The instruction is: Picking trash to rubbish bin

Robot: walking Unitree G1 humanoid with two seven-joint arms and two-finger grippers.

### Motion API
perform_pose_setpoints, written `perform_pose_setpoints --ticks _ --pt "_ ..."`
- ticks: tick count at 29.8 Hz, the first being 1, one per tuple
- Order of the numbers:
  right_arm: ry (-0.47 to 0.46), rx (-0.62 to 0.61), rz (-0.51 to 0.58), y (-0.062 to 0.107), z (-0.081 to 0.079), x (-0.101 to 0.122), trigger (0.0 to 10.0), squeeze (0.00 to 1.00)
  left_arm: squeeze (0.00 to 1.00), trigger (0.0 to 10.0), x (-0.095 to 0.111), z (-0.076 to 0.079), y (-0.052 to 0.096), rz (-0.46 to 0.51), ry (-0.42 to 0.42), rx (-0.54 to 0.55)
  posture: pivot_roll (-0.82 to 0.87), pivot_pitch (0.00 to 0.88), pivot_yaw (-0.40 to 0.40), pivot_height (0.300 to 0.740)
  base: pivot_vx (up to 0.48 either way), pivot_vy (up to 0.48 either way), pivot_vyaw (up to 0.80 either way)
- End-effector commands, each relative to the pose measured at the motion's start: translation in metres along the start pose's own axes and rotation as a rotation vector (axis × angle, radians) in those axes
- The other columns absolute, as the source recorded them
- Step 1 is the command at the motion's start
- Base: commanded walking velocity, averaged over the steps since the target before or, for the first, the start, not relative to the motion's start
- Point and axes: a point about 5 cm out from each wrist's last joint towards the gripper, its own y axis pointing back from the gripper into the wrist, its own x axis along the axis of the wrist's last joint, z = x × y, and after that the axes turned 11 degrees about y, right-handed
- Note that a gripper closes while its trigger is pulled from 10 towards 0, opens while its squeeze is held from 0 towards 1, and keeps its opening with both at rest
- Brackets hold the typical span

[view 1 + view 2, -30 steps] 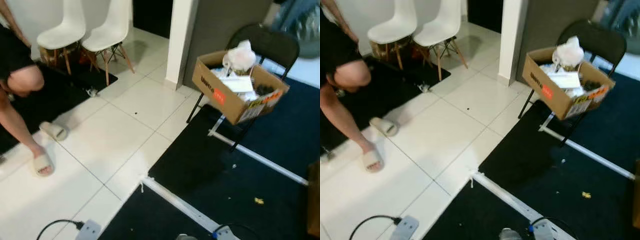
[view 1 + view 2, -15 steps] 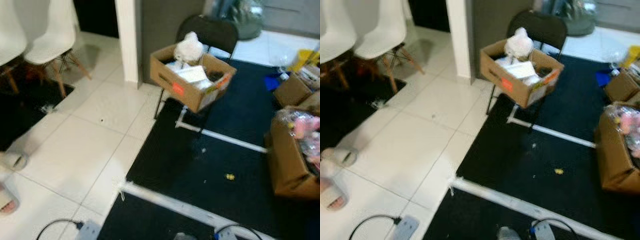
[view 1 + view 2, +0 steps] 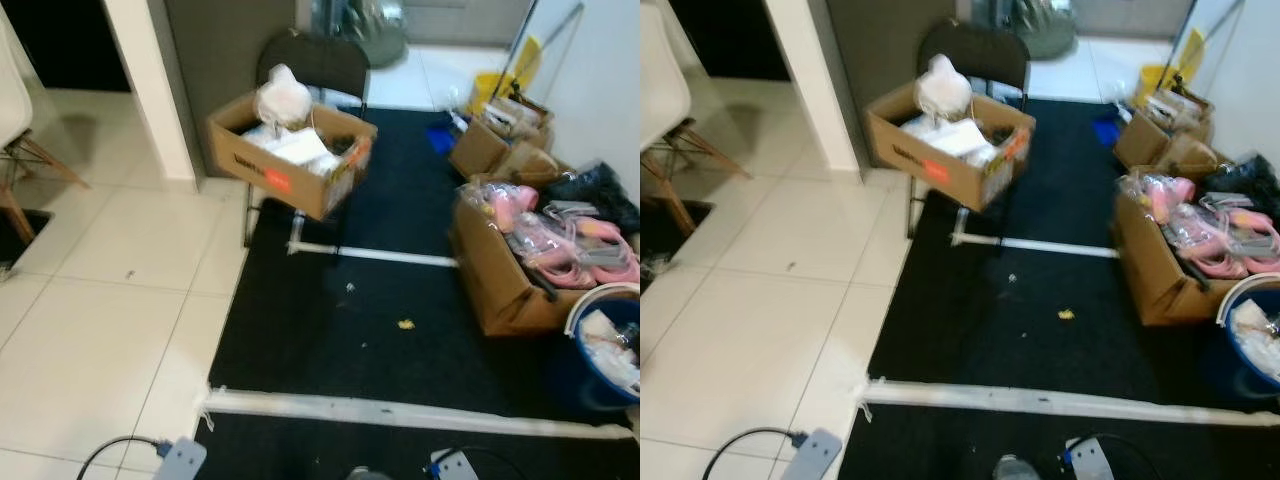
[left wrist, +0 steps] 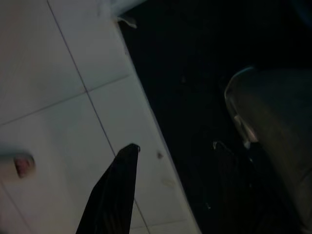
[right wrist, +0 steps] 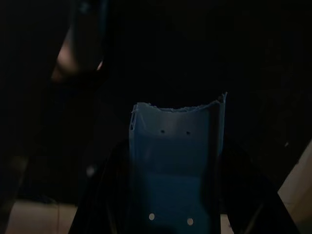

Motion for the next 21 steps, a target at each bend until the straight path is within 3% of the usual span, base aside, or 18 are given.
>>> perform_pose_setpoints --ticks 1,6,9,10,13,16,20,21 --pt "-0.06 -0.011 0.021 0.0 0.0 0.002 10.0 0.0 0.0 10.0 -0.015 -0.001 0.002 -0.053 -0.012 0.012 0.02 0.058 0.016 0.74 0.0 0.0 -0.75" --pt "-0.215 -0.099 0.17 0.003 0.025 0.035 10.0 0.0 0.0 10.0 -0.017 -0.004 0.003 -0.058 -0.016 0.027 0.02 0.06 0.02 0.74 0.0 0.0 -0.76" --pt "-0.265 -0.144 0.29 0.008 0.043 0.067 10.0 0.0 0.0 10.0 -0.017 -0.005 0.003 -0.059 -0.018 0.029 0.02 0.061 0.022 0.74 0.0 0.0 -0.76" --pt "-0.265 -0.144 0.29 0.008 0.043 0.067 10.0 0.0 0.0 10.0 -0.017 -0.005 0.003 -0.059 -0.018 0.029 0.02 0.061 0.022 0.74 0.0 0.0 -0.76" --pt "-0.314 -0.14 0.54 0.027 0.066 0.135 10.0 0.0 0.0 10.0 -0.017 -0.005 0.003 -0.058 -0.017 0.033 0.02 0.061 0.022 0.74 0.0 0.0 -0.76" --pt "-0.34 -0.085 0.723 0.044 0.067 0.179 10.0 0.0 0.0 10.0 -0.017 -0.006 0.003 -0.055 -0.009 0.037 0.02 0.064 0.021 0.74 0.0 0.0 -0.52" --pt "-0.336 -0.018 0.831 0.056 0.061 0.204 10.0 0.0 0.0 10.0 -0.017 -0.006 0.003 -0.054 0.0 0.038 0.02 0.064 0.021 0.74 0.0 0.0 0.0" --pt "-0.311 0.058 0.907 0.065 0.052 0.222 10.0 0.0 0.0 10.0 -0.017 -0.006 0.003 -0.053 0.008 0.038 0.02 0.064 0.021 0.74 0.0 0.0 0.0"
